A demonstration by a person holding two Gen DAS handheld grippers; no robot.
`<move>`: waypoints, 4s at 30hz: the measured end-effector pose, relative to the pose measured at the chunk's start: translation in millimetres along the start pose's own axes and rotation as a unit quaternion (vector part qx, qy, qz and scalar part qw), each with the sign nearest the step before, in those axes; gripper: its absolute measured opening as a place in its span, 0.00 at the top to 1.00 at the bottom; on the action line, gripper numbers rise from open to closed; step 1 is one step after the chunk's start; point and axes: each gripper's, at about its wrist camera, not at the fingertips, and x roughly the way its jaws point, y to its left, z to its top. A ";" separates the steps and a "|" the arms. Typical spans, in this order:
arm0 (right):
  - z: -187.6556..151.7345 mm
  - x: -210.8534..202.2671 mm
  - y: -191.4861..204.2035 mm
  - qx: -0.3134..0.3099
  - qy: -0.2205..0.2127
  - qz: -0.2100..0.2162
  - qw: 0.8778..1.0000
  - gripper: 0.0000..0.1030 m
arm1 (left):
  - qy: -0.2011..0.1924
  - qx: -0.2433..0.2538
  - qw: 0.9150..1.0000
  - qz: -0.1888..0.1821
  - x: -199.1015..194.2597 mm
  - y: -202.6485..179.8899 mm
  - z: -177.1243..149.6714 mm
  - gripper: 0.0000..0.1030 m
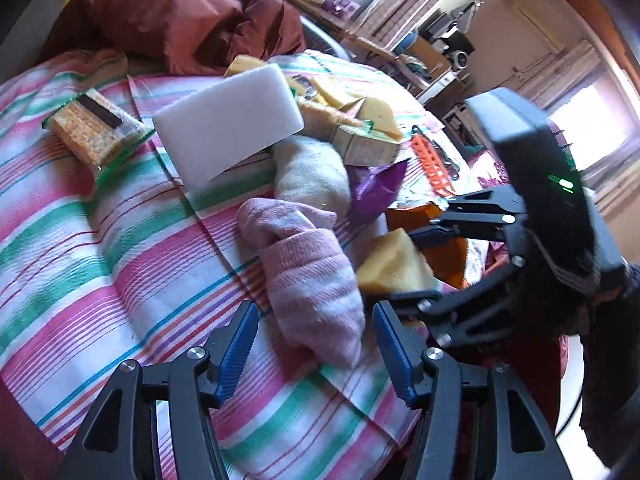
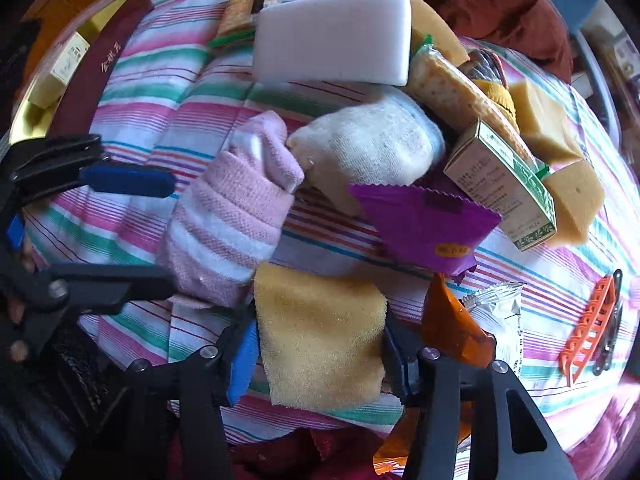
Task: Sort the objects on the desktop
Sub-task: 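Move both grippers to the item pile and grasp the pink sock with the left gripper, then grasp the yellow sponge with the right gripper while the left gripper holds the pink sock, then carry the pink sock and yellow sponge to the gold tray and release them, then grasp the white-and-orange snack bag with the right gripper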
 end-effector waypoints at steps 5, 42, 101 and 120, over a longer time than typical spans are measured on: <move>-7.2 -4.4 -6.8 0.014 -0.006 0.010 1.000 0.47 | 0.005 -0.003 1.000 0.010 17.0 -6.0 10.8 0.41; 26.0 -111.4 175.0 -0.084 -0.226 0.133 0.961 0.48 | -0.219 -0.129 0.936 0.245 -220.8 94.8 -135.0 0.64; -44.2 -94.7 -46.2 0.123 -0.131 -0.006 0.984 0.05 | -0.164 -0.056 0.961 0.214 -183.0 56.0 -107.3 0.50; -13.0 -16.3 -69.0 0.026 0.031 -0.037 0.998 0.15 | -0.099 0.042 0.982 0.155 -114.7 11.2 -42.7 0.48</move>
